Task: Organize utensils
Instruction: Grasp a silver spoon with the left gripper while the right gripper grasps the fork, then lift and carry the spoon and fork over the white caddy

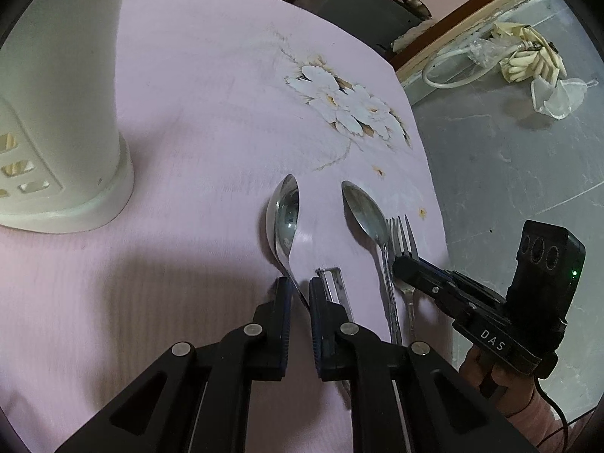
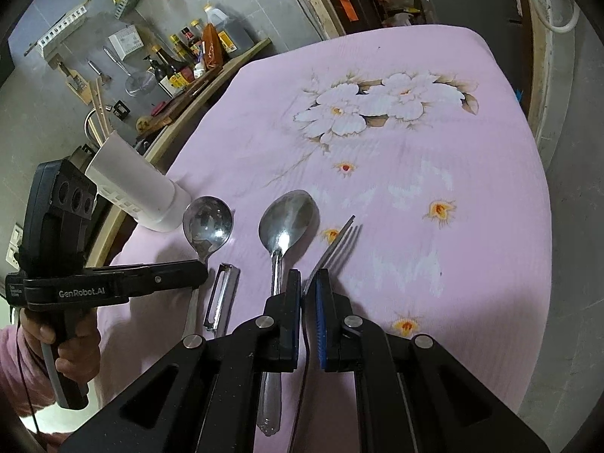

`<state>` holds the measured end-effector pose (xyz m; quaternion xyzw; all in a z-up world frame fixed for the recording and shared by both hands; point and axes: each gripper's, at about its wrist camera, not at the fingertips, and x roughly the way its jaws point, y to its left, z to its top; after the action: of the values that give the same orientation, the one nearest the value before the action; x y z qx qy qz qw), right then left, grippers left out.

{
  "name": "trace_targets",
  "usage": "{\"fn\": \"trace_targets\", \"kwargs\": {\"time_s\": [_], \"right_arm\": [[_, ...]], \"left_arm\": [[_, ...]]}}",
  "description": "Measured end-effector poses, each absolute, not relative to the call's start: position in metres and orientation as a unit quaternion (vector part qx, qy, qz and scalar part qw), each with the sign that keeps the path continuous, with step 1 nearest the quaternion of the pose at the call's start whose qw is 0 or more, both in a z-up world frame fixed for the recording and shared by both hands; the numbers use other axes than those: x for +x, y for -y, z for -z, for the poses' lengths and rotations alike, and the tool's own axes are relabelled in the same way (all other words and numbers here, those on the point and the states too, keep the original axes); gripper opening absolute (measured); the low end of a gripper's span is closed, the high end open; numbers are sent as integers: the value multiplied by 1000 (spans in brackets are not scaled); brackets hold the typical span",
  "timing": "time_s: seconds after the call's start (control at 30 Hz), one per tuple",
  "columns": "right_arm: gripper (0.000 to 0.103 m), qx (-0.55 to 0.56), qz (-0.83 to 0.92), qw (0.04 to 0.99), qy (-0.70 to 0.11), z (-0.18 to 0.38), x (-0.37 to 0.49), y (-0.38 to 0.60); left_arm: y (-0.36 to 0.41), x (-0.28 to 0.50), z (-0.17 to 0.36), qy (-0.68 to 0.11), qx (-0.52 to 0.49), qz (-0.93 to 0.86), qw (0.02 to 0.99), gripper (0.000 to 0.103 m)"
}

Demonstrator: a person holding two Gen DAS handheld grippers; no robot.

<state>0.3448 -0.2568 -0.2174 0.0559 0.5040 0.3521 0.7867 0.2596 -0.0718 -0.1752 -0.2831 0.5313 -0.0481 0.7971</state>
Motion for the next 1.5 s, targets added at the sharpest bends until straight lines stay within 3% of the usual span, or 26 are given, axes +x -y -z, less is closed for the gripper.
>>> {"fn": "trace_targets", "kwargs": {"time_s": [0.3, 0.5, 1.0, 1.5], "right_arm": [[7, 100, -336, 766, -539, 222, 361, 260], [4, 120, -324, 781, -521, 205, 350, 262], [2, 166, -311, 864, -359, 108, 283, 251], [2, 193, -383, 874, -228, -21, 273, 157]], "left_arm": [[71, 261, 174, -529, -272, 51, 802, 3], [72, 250, 162, -515, -274, 66, 810, 2], [40, 206, 70, -390, -258, 69, 881, 2], [-74, 197, -40, -260, -222, 41, 939, 2]]}}
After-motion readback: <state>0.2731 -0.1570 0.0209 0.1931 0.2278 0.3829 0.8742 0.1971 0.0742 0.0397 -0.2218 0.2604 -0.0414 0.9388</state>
